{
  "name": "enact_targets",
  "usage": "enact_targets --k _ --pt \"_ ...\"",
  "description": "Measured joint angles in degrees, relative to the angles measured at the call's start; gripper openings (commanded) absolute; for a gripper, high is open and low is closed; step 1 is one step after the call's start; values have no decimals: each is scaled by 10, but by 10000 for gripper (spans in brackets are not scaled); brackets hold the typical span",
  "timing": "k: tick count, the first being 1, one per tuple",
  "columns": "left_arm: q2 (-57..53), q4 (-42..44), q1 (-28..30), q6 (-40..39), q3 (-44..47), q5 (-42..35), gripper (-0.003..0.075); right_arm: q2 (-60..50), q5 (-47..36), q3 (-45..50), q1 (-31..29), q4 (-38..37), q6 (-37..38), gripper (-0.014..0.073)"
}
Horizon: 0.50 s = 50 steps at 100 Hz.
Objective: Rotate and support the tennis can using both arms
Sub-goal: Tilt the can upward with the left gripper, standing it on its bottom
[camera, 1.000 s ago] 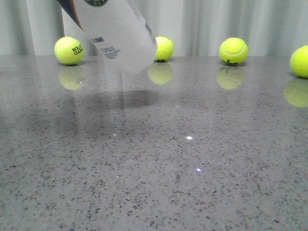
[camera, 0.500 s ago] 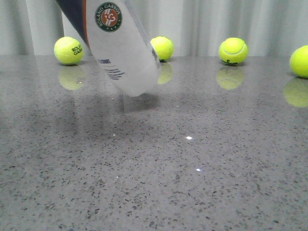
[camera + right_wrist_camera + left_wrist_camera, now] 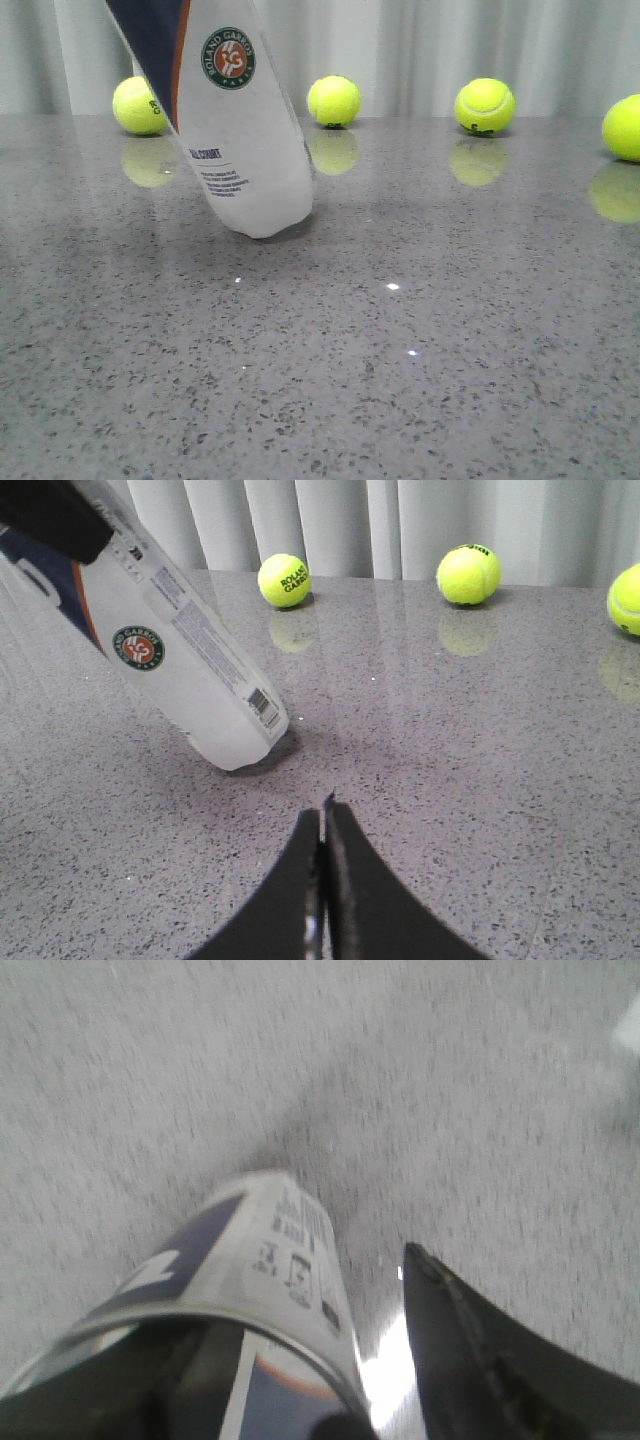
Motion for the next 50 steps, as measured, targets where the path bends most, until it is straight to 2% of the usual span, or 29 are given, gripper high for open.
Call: enact_targets --k 24,50 --pt "5 -62 0 0 0 -105 367 0 0 0 0 0 0 -59" --pt "12 -90 0 0 0 -120 367 0 0 0 0 0 0 -59"
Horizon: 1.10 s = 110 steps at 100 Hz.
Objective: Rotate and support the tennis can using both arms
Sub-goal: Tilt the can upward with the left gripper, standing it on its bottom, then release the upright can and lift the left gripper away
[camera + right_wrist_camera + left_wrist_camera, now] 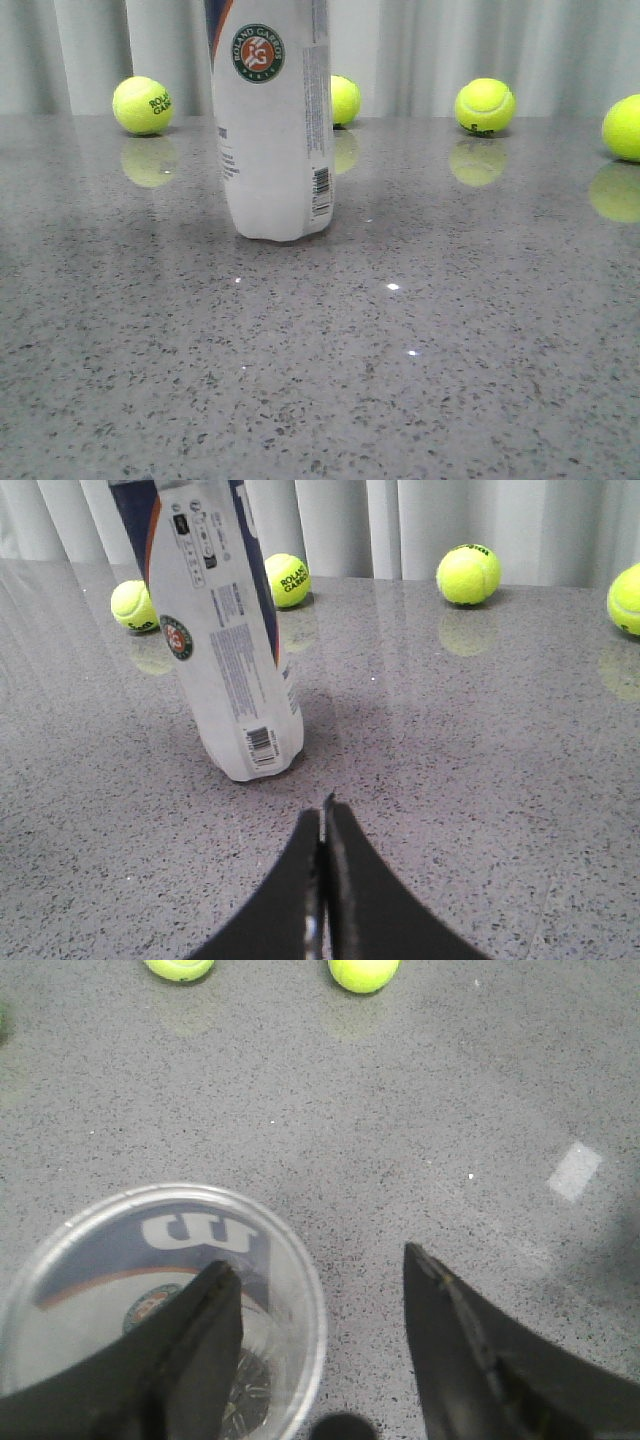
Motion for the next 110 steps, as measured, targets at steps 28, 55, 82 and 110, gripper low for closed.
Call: enact_targets --k 28,55,82,110 --pt "0 -12 0 0 0 -31 293 0 0 0 0 0 0 -59" --pt "-63 7 0 0 36 -107 -18 0 0 0 0 0 0 -59" --pt "-205 48 0 1 217 -212 -18 0 0 0 0 0 0 -59" --pt "-355 50 0 1 404 -301 -18 0 0 0 0 0 0 -59"
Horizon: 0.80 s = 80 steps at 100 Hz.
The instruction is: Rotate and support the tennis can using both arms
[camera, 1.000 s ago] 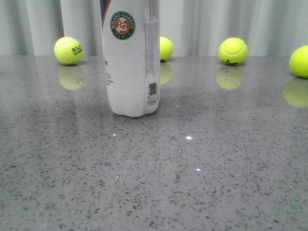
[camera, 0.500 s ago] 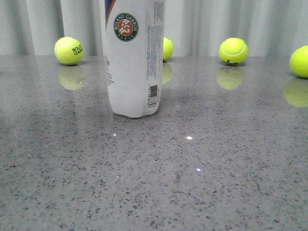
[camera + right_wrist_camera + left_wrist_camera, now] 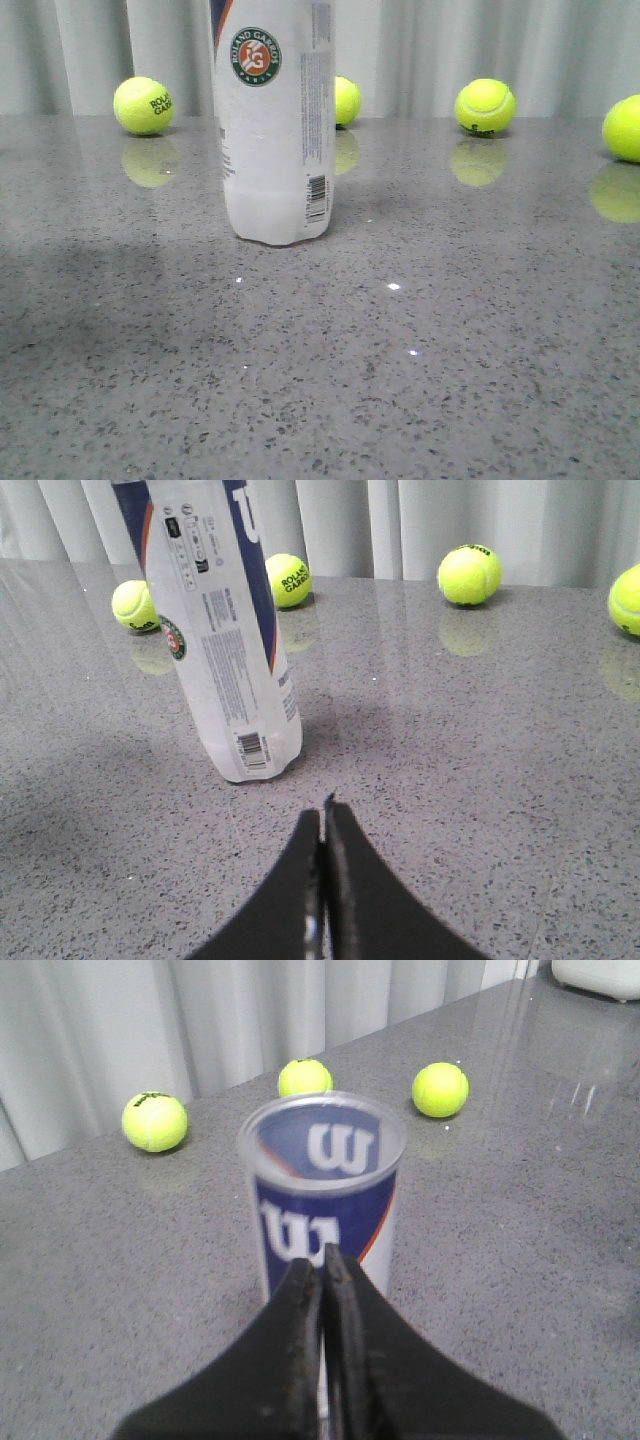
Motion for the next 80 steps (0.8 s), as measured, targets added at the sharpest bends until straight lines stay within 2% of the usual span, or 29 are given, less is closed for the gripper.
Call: enact_targets --k 23,39,80 --pt "-91 0 0 1 116 -25 -19 0 0 0 0 0 0 -59" --pt "-101 31 10 1 154 -25 -19 0 0 0 0 0 0 -59" --pt "-107 53 169 1 180 -34 -19 0 0 0 0 0 0 -59"
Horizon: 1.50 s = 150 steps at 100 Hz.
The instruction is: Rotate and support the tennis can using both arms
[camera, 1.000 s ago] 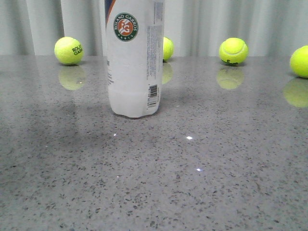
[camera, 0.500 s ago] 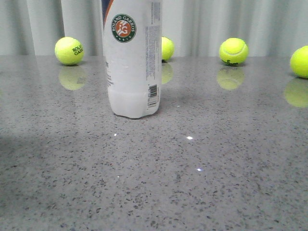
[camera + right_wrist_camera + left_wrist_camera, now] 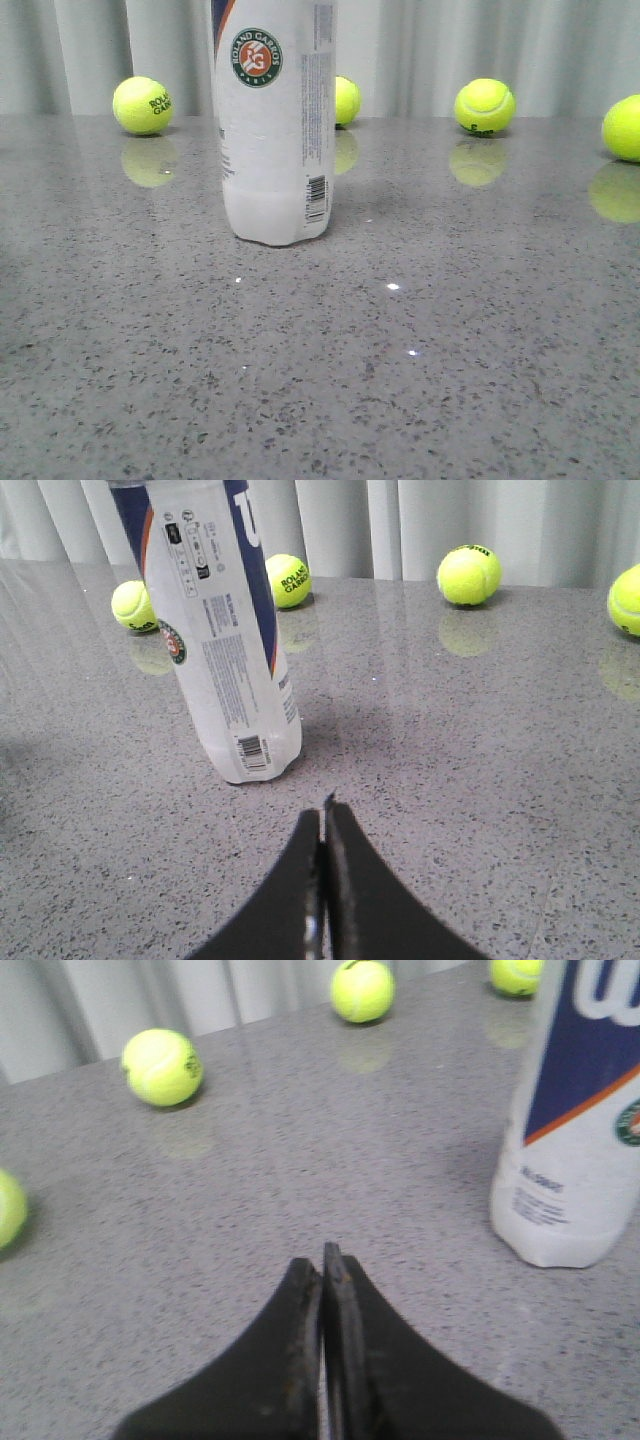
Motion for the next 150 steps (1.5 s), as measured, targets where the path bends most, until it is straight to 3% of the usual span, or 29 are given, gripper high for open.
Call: enact_targets --k 22,49,88,150 --pt "-57 21 24 0 39 -39 -19 0 0 0 0 0 0 -59" --pt "-183 22 88 -10 155 -118 -19 0 0 0 0 0 0 -59" --pt "-384 83 167 -118 332 -130 -19 0 0 0 0 0 0 -59" --pt "-399 89 173 -122 335 -132 -18 0 0 0 0 0 0 -59"
